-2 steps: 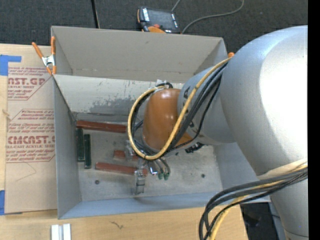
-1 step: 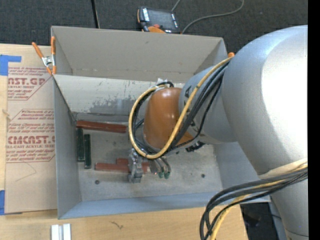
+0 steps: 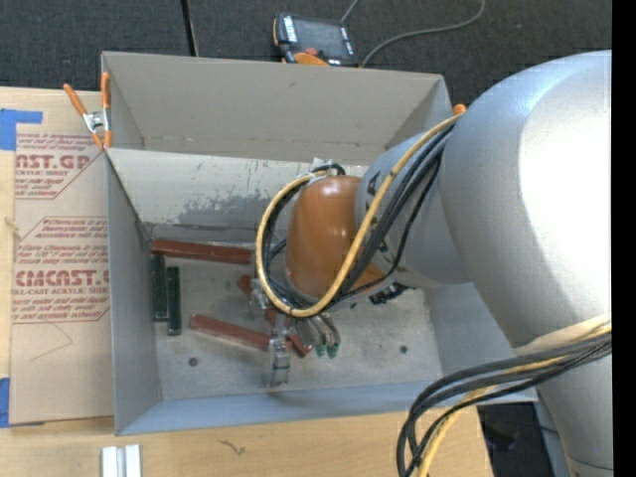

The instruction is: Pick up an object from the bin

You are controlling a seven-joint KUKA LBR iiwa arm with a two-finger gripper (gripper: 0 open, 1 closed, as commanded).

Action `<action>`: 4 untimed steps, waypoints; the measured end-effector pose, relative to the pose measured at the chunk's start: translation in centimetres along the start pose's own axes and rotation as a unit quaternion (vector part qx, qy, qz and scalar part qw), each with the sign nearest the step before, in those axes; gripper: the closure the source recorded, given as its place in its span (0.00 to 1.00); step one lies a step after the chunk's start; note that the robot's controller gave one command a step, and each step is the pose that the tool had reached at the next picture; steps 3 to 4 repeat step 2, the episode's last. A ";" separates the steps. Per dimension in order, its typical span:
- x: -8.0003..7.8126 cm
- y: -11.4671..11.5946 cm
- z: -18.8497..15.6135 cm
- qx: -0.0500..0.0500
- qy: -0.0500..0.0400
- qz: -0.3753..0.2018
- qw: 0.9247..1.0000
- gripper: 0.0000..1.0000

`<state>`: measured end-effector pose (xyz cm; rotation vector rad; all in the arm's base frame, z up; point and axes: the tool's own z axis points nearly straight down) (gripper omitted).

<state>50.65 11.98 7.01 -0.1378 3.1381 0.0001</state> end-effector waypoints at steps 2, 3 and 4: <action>1.2 1.6 -14.1 -0.001 -0.004 -0.008 1.000 1.00; 1.2 1.6 -14.1 -0.001 -0.004 -0.008 1.000 1.00; 1.2 1.6 -14.1 -0.001 -0.004 -0.008 1.000 1.00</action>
Offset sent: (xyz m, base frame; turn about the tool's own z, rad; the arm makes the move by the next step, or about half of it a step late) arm 0.0000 0.0000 0.0000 0.0000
